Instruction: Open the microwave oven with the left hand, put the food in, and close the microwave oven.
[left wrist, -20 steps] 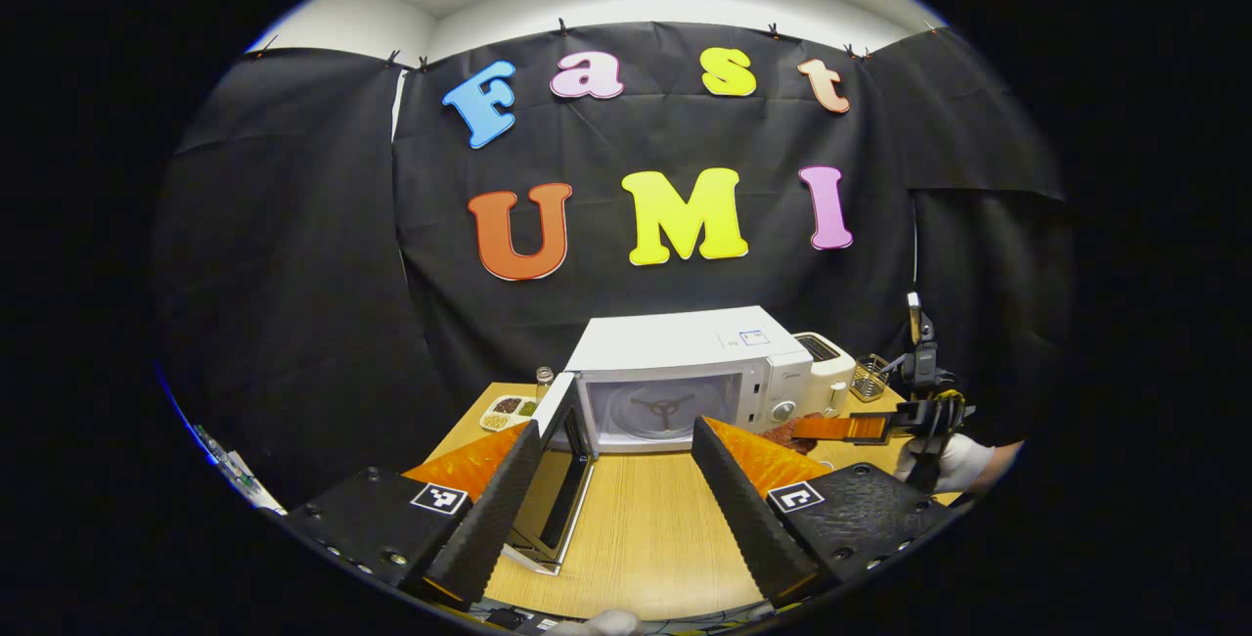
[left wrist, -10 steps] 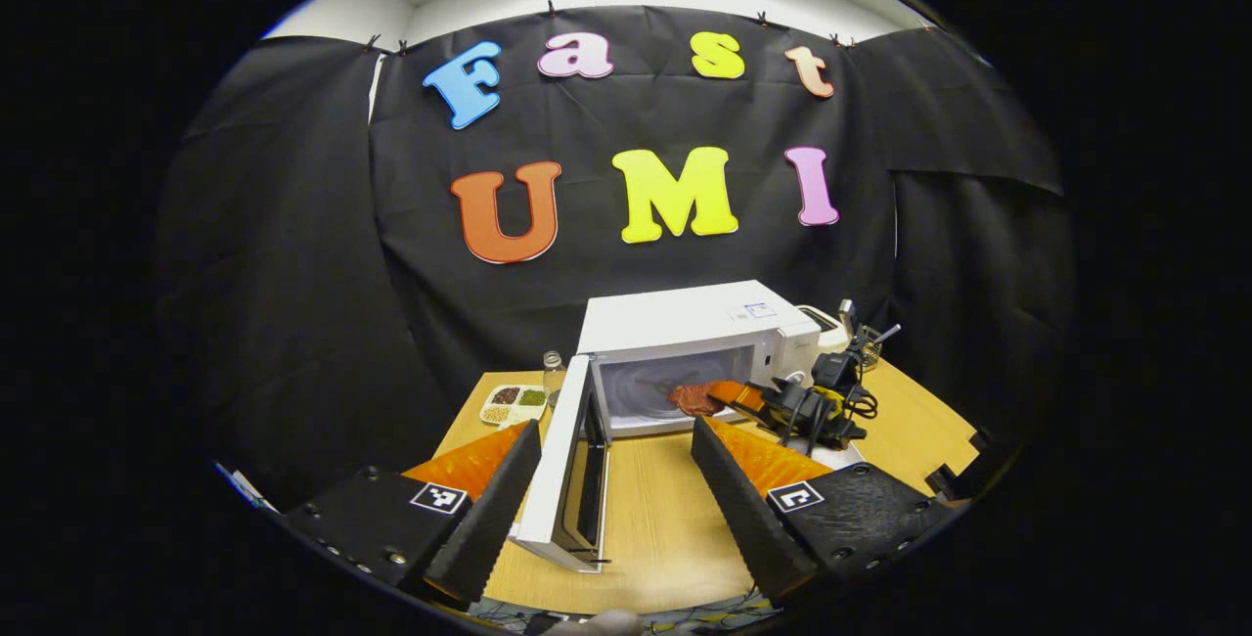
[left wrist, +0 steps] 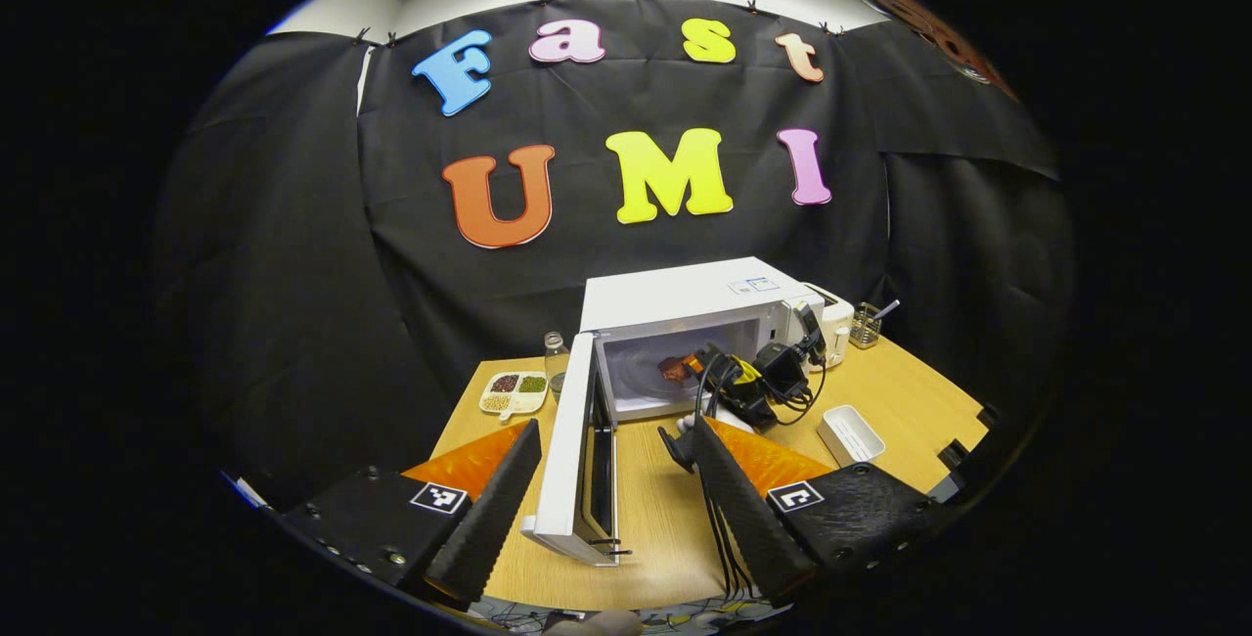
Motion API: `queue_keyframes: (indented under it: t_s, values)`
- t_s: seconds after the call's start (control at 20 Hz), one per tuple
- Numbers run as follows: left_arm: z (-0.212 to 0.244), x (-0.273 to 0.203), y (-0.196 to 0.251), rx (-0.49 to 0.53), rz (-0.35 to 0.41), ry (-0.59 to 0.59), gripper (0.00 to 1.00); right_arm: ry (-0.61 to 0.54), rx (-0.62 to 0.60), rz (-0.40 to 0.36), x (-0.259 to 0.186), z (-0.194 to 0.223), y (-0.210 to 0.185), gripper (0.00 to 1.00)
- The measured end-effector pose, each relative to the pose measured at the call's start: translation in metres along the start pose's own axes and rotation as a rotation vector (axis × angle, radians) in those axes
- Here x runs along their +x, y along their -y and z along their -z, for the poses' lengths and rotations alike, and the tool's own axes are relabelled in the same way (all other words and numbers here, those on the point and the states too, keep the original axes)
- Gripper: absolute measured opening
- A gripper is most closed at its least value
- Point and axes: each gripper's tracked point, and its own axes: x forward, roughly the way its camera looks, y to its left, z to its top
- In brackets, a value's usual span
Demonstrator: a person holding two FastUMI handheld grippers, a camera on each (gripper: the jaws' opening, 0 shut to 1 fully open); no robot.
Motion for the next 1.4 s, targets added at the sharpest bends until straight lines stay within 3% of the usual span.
queue_keyframes:
  t_s: [0.2, 0.35, 0.65, 0.75, 0.8, 0.85, 0.9, 0.95, 1.0, 1.05, 1.4]
  values:
    - [0.009, 0.006, -0.002, -0.016, 0.008, -0.025, 0.96, 0.037, -0.016, 0.048, 0.023, 0.004, 0.017, 0.16]
    - [0.008, 0.005, -0.008, 0.004, -0.013, -0.031, 0.96, 0.052, -0.045, 0.032, 0.03, 0.007, 0.018, 0.16]
    - [0.011, 0.007, -0.007, 0.02, -0.003, -0.032, 0.96, 0.082, -0.278, 0.099, 0.032, -0.001, 0.036, 0.27]
    - [0.01, 0.008, -0.006, 0.028, 0.0, -0.032, 0.96, 0.083, -0.361, 0.109, 0.03, -0.002, 0.038, 0.23]
    - [0.009, 0.008, -0.006, 0.029, 0.002, -0.03, 0.96, 0.08, -0.398, 0.113, 0.031, -0.004, 0.038, 0.31]
    - [0.01, 0.008, -0.006, 0.026, 0.004, -0.029, 0.96, 0.08, -0.448, 0.11, 0.028, -0.004, 0.036, 0.48]
    - [0.009, 0.008, -0.005, 0.024, 0.007, -0.024, 0.96, 0.081, -0.485, 0.106, 0.029, -0.006, 0.035, 0.55]
    - [0.01, 0.008, -0.006, 0.023, 0.004, -0.028, 0.96, 0.081, -0.525, 0.11, 0.024, -0.008, 0.034, 0.78]
    - [0.011, 0.007, -0.007, 0.024, 0.002, -0.026, 0.96, 0.075, -0.547, 0.105, 0.017, -0.007, 0.031, 0.72]
    - [0.009, 0.006, -0.008, 0.031, -0.006, -0.021, 0.96, 0.061, -0.548, 0.092, 0.012, -0.007, 0.026, 0.91]
    - [-0.009, 0.002, -0.009, 0.009, -0.002, 0.046, 0.96, 0.004, -0.65, 0.063, -0.05, -0.041, 0.006, 0.91]
